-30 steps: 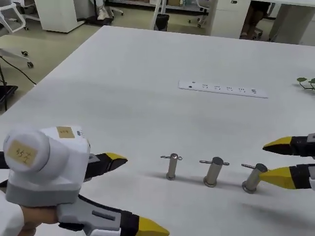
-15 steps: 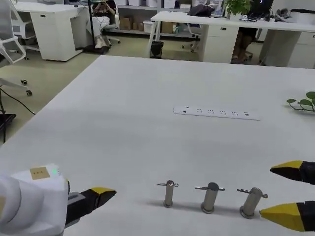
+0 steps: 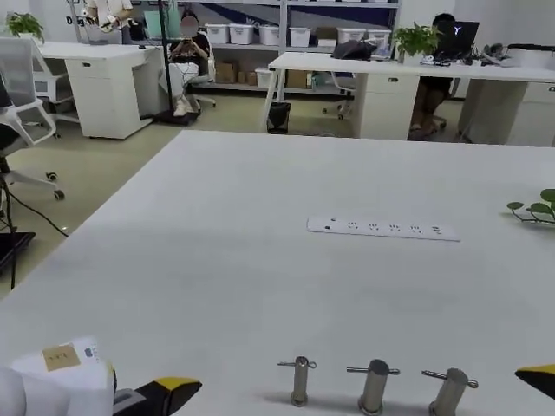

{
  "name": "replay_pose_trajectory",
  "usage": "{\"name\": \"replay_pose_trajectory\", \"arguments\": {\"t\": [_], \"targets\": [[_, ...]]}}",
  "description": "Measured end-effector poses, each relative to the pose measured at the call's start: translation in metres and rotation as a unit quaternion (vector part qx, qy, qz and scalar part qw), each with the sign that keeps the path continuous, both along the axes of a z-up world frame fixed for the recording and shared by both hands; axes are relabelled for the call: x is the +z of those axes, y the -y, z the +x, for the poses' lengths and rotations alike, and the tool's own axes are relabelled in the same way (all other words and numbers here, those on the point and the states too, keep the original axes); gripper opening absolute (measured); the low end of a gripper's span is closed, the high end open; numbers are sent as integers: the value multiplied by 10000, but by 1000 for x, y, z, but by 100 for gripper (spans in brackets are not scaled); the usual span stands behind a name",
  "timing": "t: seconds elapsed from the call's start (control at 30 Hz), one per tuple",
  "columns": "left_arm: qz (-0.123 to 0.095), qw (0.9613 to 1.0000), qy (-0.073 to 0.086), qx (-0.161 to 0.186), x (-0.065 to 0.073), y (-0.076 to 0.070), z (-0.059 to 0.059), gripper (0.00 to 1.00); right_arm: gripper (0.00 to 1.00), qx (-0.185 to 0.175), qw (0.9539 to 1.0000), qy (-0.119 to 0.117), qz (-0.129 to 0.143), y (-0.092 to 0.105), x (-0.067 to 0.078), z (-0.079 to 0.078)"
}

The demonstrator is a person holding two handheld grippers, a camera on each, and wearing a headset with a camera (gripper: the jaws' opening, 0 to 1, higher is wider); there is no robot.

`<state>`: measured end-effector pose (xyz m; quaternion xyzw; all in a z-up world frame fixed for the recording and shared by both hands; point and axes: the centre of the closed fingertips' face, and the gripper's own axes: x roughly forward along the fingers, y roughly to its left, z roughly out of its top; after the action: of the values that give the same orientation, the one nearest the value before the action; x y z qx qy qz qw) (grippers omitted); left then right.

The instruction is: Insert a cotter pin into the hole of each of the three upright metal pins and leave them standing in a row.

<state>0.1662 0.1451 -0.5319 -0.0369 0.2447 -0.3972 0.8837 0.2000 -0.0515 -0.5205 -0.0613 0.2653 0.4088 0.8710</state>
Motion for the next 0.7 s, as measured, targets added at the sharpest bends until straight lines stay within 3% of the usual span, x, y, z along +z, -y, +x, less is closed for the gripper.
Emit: {"name": "replay_pose_trajectory", "arguments": {"t": [0.17, 0.4, 0.5, 0.53, 0.57, 0.6, 0.7], "targets": [[-80, 10000, 29, 6, 4, 1, 0, 99, 91, -196, 9997, -44, 122, 0, 0, -8], [-81, 10000, -14, 26, 3, 2, -1, 99, 93, -438, 9984, -150, 319, 2, -4, -24], [-39, 9999, 40, 112, 3, -1, 0, 99, 94, -465, 9985, -184, 241, 3, -8, -30], [31, 9999, 59, 145, 3, -2, 1, 98, 94, -480, 9984, -186, 235, 3, -8, -31], [246, 9993, 209, 201, 2, -8, 4, 96, 94, -500, 9983, -193, 243, 3, -7, -32], [231, 9991, 291, 192, 4, -7, 5, 96, 94, -513, 9982, -194, 251, 3, -7, -32], [115, 9994, 261, 218, 7, -7, 4, 97, 95, -500, 9983, -205, 220, 1, -7, -34]]}}
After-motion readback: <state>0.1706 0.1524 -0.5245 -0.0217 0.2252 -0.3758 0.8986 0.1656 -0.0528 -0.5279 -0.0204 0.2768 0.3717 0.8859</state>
